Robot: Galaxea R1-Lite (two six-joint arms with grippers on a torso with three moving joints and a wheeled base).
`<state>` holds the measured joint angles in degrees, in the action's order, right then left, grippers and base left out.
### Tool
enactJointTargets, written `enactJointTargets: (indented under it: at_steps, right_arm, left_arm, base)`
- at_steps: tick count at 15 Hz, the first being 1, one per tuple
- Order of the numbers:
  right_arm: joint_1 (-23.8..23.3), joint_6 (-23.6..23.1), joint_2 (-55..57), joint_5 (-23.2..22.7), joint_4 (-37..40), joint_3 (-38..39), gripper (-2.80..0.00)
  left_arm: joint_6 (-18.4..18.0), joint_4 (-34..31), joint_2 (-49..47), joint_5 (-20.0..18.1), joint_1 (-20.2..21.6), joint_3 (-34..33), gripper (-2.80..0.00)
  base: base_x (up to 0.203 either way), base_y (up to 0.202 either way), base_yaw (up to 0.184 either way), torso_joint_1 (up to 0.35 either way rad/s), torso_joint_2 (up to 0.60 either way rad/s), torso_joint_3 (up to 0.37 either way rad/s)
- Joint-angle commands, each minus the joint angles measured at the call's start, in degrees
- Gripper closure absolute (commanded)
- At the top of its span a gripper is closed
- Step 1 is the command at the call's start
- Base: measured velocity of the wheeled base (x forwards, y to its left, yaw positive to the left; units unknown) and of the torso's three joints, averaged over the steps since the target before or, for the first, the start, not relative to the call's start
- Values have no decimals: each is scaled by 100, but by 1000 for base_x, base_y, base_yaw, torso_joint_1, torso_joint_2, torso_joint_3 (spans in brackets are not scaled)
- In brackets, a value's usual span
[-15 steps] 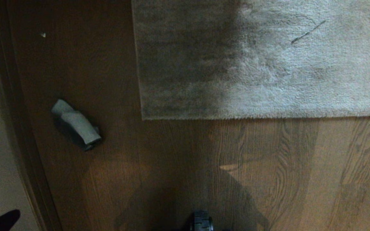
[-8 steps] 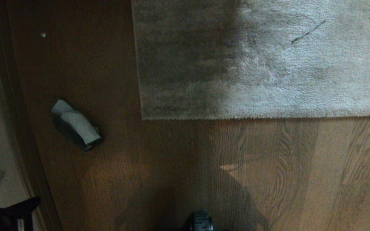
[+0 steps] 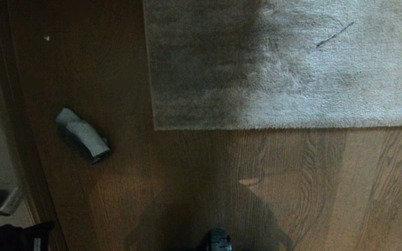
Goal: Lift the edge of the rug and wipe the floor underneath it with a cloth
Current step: Pick up the rag
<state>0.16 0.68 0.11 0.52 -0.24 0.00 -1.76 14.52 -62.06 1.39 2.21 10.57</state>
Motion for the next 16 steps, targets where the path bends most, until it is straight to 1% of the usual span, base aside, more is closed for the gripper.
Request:
enactJointTargets:
  at_steps: [1, 3, 5, 8, 13, 14, 16]
  right_arm:
    - [2, 2, -2, 0, -2, 0, 0]
    - [2, 2, -2, 0, -2, 0, 0]
    - [2, -5, -2, 0, -2, 0, 0]
    - [2, 2, -2, 0, -2, 0, 0]
    - [2, 2, -2, 0, -2, 0, 0]
    - [2, 2, -2, 0, -2, 0, 0]
    - [2, 2, -2, 0, -2, 0, 0]
  left_arm:
    - [52, 7, -56, -63, 25, -115, 0]
    - [188, 7, -128, -174, 17, -112, 0]
    - [211, 18, -256, -269, 25, -108, 0]
    - [211, 132, -347, -280, 25, -116, 0]
    - [211, 645, -772, -280, 25, -123, 0]
    - [211, 682, -835, -278, 25, -117, -280]
    - [220, 684, -882, -280, 28, -116, -280]
  base:
    - [0, 0, 0, 0, 0, 0]
    - [0, 0, 0, 0, 0, 0]
    - [0, 0, 0, 0, 0, 0]
    - [0, 0, 0, 0, 0, 0]
    - [0, 0, 0, 0, 0, 0]
    - [0, 0, 0, 0, 0, 0]
    - [0, 0, 0, 0, 0, 0]
